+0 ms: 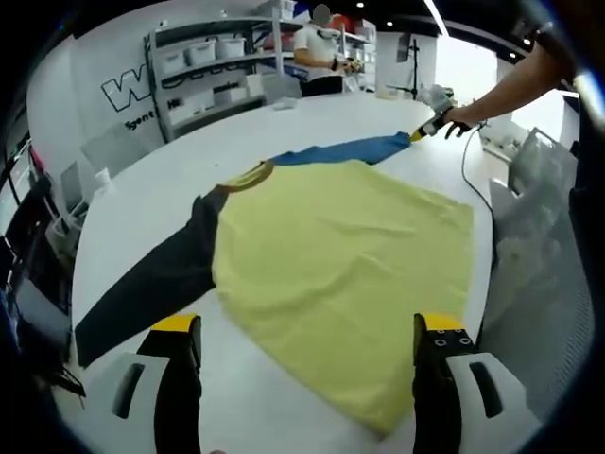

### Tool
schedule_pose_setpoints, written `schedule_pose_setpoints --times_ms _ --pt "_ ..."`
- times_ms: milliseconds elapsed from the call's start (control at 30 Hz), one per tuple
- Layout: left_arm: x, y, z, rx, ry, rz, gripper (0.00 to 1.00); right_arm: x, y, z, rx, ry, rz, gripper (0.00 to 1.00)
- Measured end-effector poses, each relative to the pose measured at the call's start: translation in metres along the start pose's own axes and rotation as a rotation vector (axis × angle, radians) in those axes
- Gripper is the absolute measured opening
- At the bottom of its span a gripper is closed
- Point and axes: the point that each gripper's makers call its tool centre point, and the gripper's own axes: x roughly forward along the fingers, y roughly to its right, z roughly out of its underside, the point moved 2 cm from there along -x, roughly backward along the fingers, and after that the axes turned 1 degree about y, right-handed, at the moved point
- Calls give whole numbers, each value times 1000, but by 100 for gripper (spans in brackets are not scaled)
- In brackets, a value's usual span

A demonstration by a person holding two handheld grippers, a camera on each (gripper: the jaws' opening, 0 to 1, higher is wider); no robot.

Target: Fold the garment on the visible template until the final outline fits inside the template.

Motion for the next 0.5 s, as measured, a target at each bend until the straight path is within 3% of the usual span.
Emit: schedule_pose_setpoints --times_ms 167,367,500 --pt "-1 0 -2 0 -3 -3 95 -4 -10 5 -18 6 -47 9" --pt "0 3 -7 4 0 -1 95 -9 -7 5 -23 3 -45 0" --pt "1 5 -9 5 4 3 94 -13 -5 -3 47 25 -49 0"
